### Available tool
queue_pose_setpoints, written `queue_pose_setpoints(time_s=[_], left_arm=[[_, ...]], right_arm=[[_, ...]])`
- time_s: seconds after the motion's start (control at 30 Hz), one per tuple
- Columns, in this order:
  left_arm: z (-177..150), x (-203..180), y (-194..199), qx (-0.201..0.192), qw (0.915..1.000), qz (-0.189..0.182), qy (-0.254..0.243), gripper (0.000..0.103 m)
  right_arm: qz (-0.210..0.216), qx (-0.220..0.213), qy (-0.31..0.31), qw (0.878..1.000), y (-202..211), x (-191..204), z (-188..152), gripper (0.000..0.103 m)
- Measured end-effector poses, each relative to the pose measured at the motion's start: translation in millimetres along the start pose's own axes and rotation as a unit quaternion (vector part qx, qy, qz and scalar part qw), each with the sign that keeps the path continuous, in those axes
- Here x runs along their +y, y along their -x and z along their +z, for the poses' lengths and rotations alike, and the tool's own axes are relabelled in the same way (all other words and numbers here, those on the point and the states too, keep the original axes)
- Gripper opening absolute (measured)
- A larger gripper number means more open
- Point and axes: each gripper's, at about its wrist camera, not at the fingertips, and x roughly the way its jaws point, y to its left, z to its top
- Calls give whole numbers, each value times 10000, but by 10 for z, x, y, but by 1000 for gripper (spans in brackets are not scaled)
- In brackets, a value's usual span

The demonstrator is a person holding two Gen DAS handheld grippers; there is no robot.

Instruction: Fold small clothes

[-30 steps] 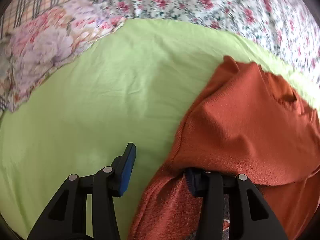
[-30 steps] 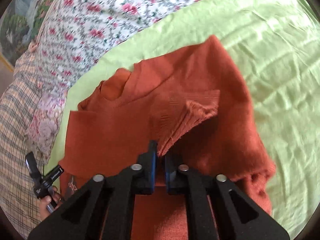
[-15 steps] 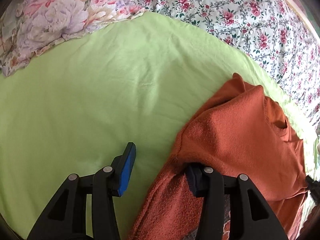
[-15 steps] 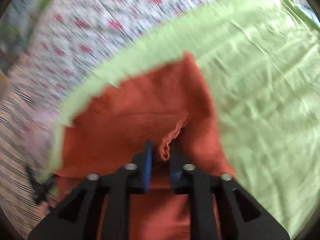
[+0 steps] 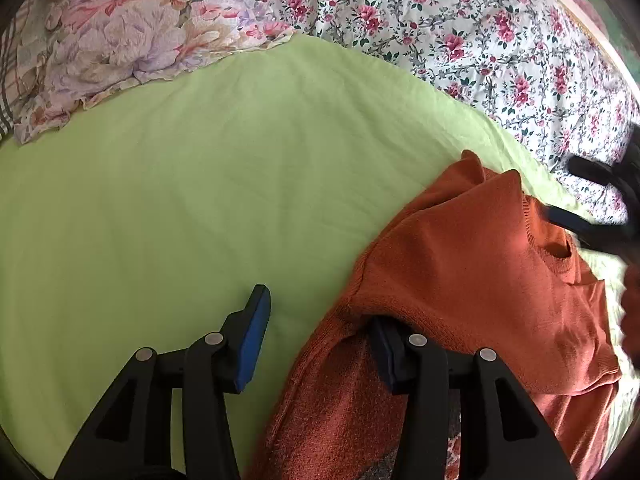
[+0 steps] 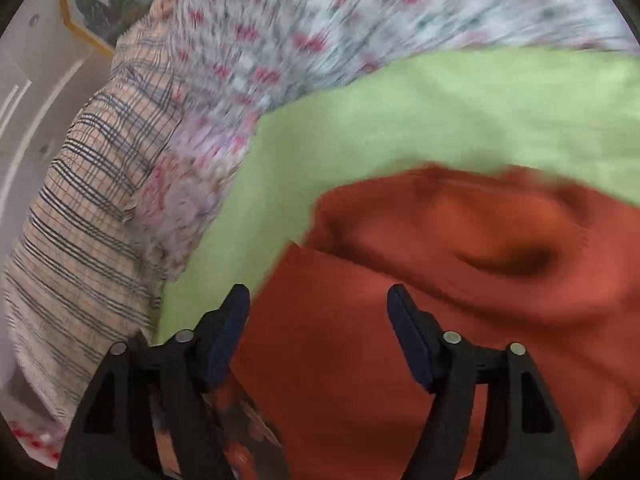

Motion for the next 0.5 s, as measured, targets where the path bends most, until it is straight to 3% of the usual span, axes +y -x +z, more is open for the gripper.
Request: queue_pose_setpoints(time_s=[0.03,0.13,0.23,0.3,0.37,0.43,0.5], left_arm=[[-2,6,0,-5,10000,-22,8,48],[-17,11,6,-47,9999,-88,47,49],[-33,2,5,-97,9999,-111,37,50],[-43,-15,7,-125,9997,-188,-12,50],[-51,-21,20,-149,9994,-316,-34,51],[-55,-8,26,-162,9991,-388,-1,51],[-53,5,22,-145,9989,-448,38,52]], right_arm=[[-69,248,78,9996,-259,42,153,86],[-371,1018,273,9937,-816,79,313,87],[376,1864,252,9814,-1267,198,263,87],[705,1820,465,9797,-1409,377,278,87],[1216,1388,380,9821,-1498,491,387,85],[1345,998,72,9858,-1605,505,534,85],[1177,914,-87,9888,-1703,481,550,85]])
